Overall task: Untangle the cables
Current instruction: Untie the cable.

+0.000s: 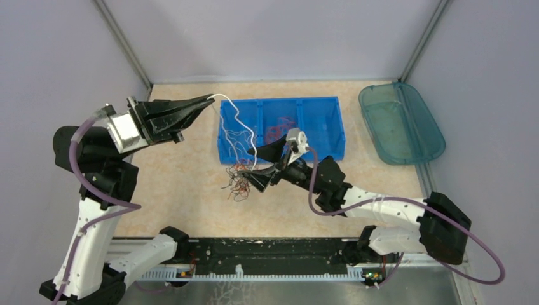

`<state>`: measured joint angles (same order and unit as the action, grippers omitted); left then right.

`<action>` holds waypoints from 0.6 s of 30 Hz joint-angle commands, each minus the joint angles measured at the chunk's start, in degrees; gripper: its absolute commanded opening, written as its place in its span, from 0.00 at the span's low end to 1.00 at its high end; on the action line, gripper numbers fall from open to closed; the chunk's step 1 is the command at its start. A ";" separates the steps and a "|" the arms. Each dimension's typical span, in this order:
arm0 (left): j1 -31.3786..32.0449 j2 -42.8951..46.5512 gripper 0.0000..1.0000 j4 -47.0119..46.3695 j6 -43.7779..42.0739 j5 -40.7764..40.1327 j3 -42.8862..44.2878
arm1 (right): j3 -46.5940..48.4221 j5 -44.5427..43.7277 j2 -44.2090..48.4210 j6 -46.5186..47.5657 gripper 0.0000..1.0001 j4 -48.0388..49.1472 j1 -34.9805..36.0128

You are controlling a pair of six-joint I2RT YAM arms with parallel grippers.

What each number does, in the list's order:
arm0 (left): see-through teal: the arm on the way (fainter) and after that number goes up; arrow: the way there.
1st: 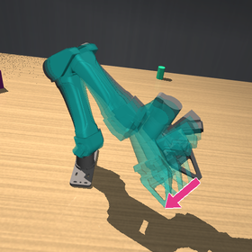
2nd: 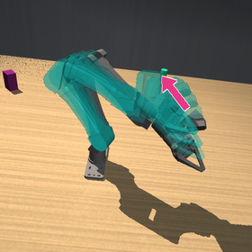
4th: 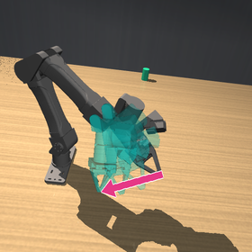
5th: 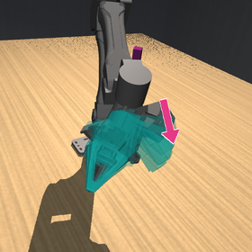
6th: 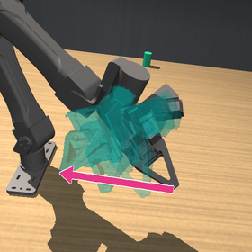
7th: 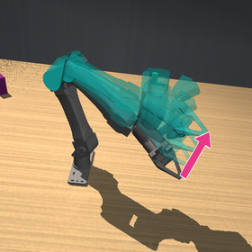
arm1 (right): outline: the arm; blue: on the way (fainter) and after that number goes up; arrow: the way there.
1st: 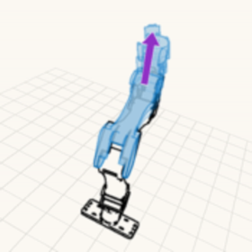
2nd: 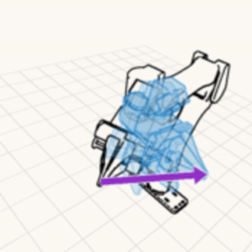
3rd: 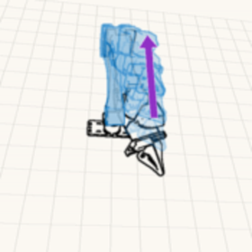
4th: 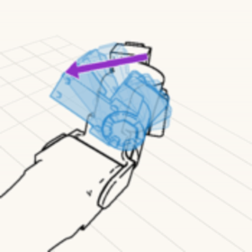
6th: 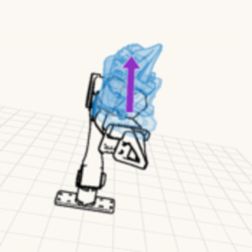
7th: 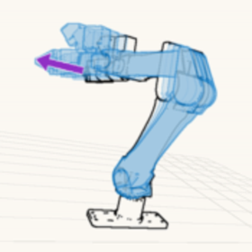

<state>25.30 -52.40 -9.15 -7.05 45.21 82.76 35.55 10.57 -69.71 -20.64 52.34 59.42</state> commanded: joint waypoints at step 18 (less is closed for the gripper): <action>-0.16 -0.41 0.00 -2.06 5.31 4.43 -1.43 | 16.87 4.56 -14.63 5.99 0.73 5.88 0.27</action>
<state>25.30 -52.82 -9.17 -3.11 48.40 80.16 50.41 15.31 -81.12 -14.59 54.11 59.48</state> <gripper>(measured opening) 0.007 0.749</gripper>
